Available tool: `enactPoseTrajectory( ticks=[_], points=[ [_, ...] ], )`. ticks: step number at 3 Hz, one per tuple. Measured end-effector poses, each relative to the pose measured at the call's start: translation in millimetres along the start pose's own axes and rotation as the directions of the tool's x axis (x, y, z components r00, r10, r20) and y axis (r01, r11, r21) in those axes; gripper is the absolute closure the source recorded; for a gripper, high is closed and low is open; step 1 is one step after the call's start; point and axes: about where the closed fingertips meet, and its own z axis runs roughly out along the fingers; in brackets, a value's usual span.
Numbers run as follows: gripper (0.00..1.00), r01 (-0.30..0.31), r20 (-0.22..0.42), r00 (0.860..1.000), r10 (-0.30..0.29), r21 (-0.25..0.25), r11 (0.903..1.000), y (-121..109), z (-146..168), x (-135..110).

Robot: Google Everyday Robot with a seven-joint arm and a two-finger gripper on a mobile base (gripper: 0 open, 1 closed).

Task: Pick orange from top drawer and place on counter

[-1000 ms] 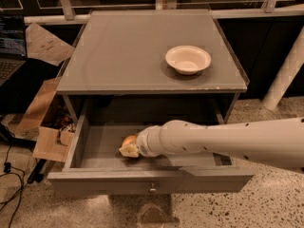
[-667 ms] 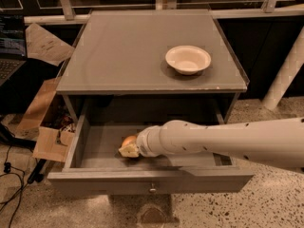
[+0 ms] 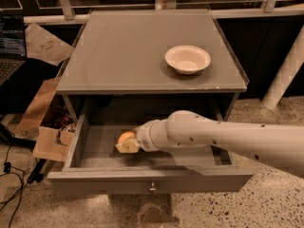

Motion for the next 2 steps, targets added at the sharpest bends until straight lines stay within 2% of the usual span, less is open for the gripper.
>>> enactPoseTrajectory(
  ticks=[1, 2],
  points=[
    [1.0, 0.033, 0.044, 0.999, -0.031, -0.062, 0.9975, 11, -31, -25],
    [1.0, 0.075, 0.09, 0.994, -0.067, -0.091, 0.993, 22, -69, -52]
  ],
)
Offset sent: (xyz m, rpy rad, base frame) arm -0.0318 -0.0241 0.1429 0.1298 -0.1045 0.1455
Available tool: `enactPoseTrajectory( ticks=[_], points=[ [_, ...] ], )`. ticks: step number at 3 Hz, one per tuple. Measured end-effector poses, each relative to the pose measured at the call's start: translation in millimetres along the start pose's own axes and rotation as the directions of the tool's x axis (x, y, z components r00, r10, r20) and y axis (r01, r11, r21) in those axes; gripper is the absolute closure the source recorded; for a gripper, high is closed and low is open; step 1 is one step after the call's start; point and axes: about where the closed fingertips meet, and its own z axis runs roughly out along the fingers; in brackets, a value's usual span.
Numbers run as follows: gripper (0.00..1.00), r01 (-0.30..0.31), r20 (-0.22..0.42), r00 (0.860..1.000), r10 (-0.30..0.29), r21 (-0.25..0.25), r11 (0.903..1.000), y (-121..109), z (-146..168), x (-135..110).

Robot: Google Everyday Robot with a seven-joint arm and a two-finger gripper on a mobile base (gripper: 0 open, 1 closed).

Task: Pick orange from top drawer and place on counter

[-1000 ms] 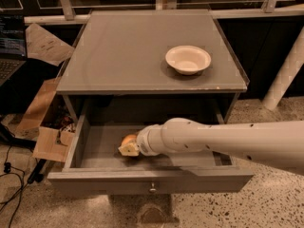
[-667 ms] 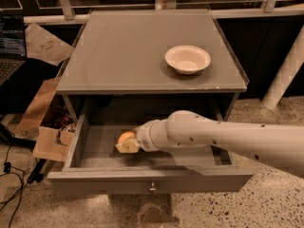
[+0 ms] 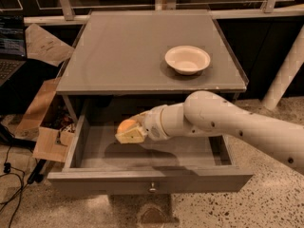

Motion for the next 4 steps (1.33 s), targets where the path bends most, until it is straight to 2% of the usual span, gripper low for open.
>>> enactPoseTrajectory(
  ticks=[1, 2, 4],
  points=[
    [1.0, 0.034, 0.033, 0.999, -0.034, -0.01, 0.9994, 8, -23, -28],
    [1.0, 0.075, 0.062, 0.995, -0.073, -0.019, 0.997, 13, -31, -57],
    [1.0, 0.158, 0.1, 0.983, -0.154, -0.028, 0.9871, 6, -29, -121]
  ],
)
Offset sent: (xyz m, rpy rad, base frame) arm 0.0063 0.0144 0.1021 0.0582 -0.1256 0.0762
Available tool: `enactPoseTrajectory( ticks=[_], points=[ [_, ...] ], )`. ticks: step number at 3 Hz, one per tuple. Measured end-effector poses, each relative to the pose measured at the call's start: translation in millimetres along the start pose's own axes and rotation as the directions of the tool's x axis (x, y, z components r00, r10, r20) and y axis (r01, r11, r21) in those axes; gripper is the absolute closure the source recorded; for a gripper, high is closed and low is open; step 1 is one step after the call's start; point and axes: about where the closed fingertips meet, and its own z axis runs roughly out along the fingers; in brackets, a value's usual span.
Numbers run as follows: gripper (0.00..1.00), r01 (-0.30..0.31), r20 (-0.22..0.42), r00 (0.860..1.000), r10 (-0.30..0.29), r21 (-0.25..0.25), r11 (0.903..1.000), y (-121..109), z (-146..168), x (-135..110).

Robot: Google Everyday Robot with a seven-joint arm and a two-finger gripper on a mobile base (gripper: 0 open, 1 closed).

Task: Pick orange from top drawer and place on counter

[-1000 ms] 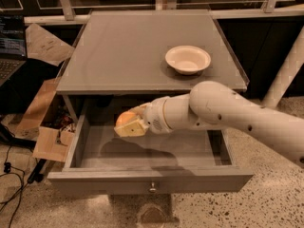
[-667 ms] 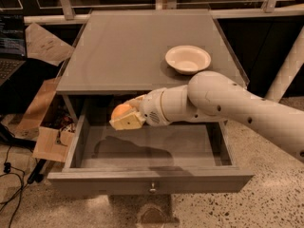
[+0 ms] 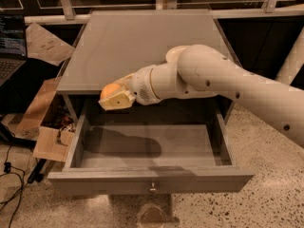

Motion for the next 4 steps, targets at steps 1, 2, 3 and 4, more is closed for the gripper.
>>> enactPoseTrajectory(
  ticks=[1, 2, 3, 4],
  points=[
    [1.0, 0.008, 0.01, 1.0, -0.008, 0.008, 0.9999, -18, 11, -24],
    [1.0, -0.002, 0.01, 1.0, 0.001, 0.041, 0.9992, -37, 22, -39],
    [1.0, -0.033, -0.007, 0.999, 0.035, 0.114, 0.9929, -60, 36, -38],
    [1.0, -0.09, -0.01, 0.995, 0.095, 0.231, 0.9688, -89, 50, -29]
  ],
)
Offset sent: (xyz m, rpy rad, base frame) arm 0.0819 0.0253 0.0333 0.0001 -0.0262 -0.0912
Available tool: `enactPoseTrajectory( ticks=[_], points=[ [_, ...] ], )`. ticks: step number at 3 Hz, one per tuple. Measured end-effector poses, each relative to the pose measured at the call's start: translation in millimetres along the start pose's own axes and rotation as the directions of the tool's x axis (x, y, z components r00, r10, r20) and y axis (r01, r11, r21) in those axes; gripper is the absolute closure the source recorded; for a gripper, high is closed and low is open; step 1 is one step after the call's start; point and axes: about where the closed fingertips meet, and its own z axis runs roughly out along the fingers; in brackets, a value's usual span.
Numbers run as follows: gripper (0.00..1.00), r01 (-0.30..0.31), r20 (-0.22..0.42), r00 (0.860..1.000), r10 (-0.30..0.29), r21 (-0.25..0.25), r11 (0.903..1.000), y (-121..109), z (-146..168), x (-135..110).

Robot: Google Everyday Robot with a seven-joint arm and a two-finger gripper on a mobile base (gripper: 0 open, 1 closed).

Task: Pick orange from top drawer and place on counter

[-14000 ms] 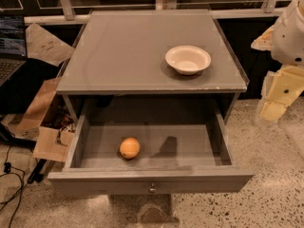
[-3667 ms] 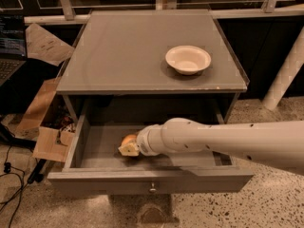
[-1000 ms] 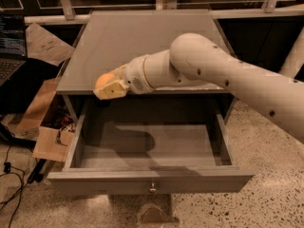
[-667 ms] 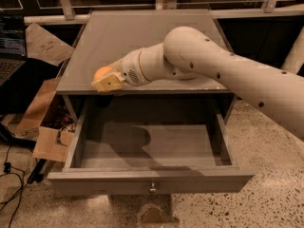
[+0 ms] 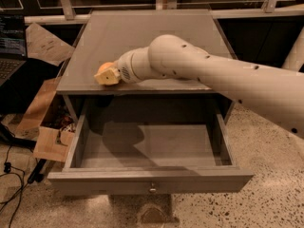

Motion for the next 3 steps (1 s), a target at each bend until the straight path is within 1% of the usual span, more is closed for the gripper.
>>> enactPoseTrajectory(
  ticks=[1, 2, 3],
  points=[
    [1.0, -0.003, -0.011, 1.0, 0.004, 0.095, 0.9955, -14.5, 14.8, 3.1],
    [1.0, -0.003, -0.011, 1.0, 0.004, 0.095, 0.9955, -14.5, 13.7, 1.1],
    [0.83, -0.003, -0.011, 1.0, 0.004, 0.095, 0.9955, -14.5, 13.7, 1.0]
  ],
)
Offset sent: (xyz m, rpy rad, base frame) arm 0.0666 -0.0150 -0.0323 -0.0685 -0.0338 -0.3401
